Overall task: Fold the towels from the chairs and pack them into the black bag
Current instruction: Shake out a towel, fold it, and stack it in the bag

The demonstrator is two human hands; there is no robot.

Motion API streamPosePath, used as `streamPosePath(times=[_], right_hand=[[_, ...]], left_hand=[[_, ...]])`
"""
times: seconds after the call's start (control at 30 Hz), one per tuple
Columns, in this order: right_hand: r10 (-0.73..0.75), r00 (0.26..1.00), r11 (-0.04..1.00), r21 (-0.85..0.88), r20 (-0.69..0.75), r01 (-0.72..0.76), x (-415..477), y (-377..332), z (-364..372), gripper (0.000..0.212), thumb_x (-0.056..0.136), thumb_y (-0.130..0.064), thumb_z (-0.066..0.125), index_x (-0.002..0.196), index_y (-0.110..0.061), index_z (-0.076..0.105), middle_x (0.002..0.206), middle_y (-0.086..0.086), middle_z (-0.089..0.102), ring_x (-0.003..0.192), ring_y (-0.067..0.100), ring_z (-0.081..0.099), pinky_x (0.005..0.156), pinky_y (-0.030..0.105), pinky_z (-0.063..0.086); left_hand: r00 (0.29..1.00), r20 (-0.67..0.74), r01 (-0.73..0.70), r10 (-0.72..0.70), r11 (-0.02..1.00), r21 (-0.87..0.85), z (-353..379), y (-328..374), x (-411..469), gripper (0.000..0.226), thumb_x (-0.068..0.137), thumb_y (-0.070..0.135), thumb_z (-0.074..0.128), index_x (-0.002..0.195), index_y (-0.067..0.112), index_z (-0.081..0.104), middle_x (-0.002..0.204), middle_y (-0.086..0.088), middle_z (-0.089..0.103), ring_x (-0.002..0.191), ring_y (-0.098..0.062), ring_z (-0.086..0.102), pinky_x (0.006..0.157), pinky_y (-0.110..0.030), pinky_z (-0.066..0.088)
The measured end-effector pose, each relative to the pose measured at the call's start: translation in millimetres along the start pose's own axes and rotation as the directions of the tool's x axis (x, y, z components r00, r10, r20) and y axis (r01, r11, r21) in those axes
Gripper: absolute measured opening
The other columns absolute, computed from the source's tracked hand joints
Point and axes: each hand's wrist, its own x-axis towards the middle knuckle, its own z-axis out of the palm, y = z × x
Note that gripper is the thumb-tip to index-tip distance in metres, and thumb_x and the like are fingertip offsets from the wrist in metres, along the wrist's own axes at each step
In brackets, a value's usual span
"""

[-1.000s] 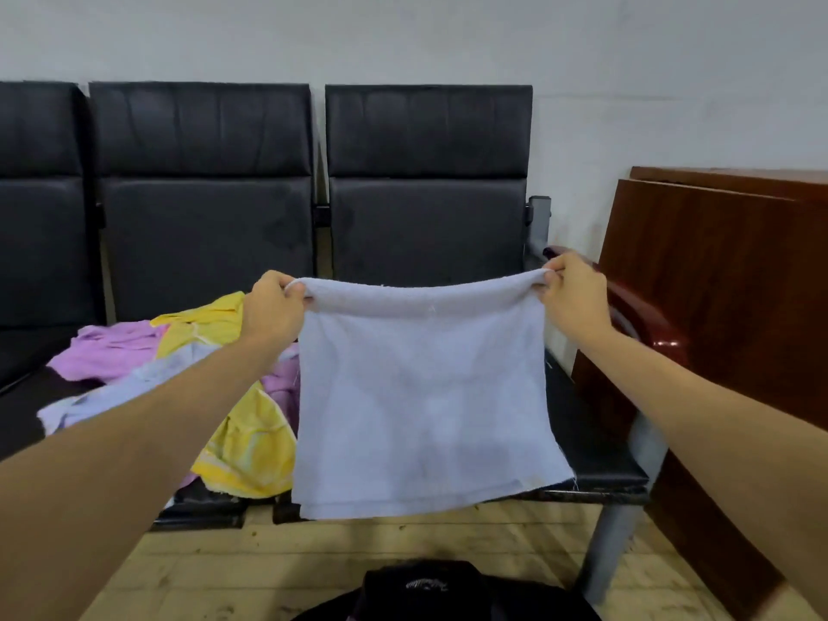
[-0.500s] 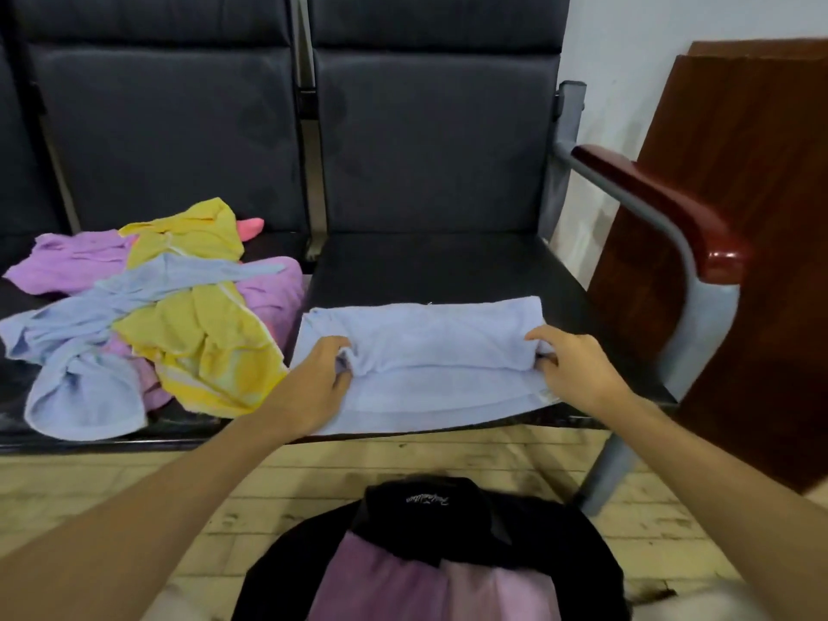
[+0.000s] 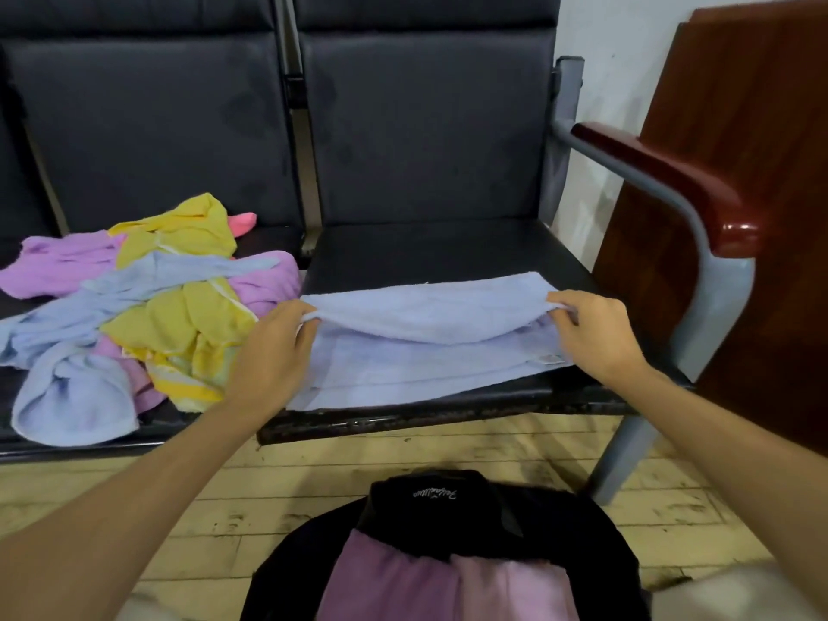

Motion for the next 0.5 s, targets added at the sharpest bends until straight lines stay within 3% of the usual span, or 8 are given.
streamPosePath(times=[0.17,0.27,0.33,0.4,0.5], right_hand=[[-0.089,0.995,0.996,0.009,-0.035,0.09,-8,4,-24,0.029,0.095,-0.003,0.054,0.121,-0.004,0.066,0.118,0.012,0.069,0.104,0.028,0.065,0.089,0.025,0.044],[-0.097,0.995,0.995,-0.002,-0.017,0.097,-15,6,-34,0.029,0.095,-0.004,0.054,0.122,-0.006,0.066,0.112,0.011,0.07,0.092,0.025,0.066,0.083,0.027,0.048],[-0.09,0.995,0.996,-0.018,0.042,0.091,-20,5,-35,0.031,0.095,-0.005,0.054,0.124,-0.008,0.065,0.114,0.01,0.069,0.09,0.022,0.065,0.081,0.024,0.047],[-0.05,0.988,0.997,-0.052,0.145,0.058,-25,5,-33,0.03,0.096,-0.007,0.053,0.123,-0.008,0.065,0.124,0.009,0.066,0.104,0.023,0.063,0.089,0.023,0.045],[0.045,0.952,0.992,-0.129,0.303,-0.006,-27,8,-31,0.025,0.097,-0.016,0.053,0.111,-0.004,0.071,0.119,0.012,0.068,0.105,0.027,0.063,0.095,0.035,0.05]], left_hand=[[0.999,0.039,0.006,-0.005,1.0,-0.029,-26,2,-13,0.01,0.095,0.014,0.051,0.088,0.016,0.057,0.078,-0.001,0.055,0.07,-0.021,0.049,0.063,-0.033,0.033],[0.995,0.098,0.005,-0.003,1.0,-0.027,-35,5,-21,0.01,0.096,0.016,0.051,0.093,0.014,0.06,0.081,-0.002,0.058,0.075,-0.021,0.052,0.066,-0.036,0.039],[0.987,0.159,-0.008,0.008,1.0,0.002,-39,8,-27,0.011,0.095,0.015,0.052,0.095,0.011,0.062,0.083,-0.003,0.06,0.078,-0.022,0.054,0.069,-0.038,0.042],[0.971,0.239,-0.009,0.001,0.999,0.032,-41,8,-32,0.011,0.094,0.014,0.053,0.09,0.008,0.062,0.081,-0.002,0.059,0.078,-0.023,0.054,0.068,-0.036,0.04],[0.931,0.362,0.025,-0.036,0.999,0.035,-42,5,-34,0.01,0.09,0.012,0.058,0.085,0.012,0.066,0.082,-0.001,0.061,0.078,-0.021,0.056,0.066,-0.032,0.039]])
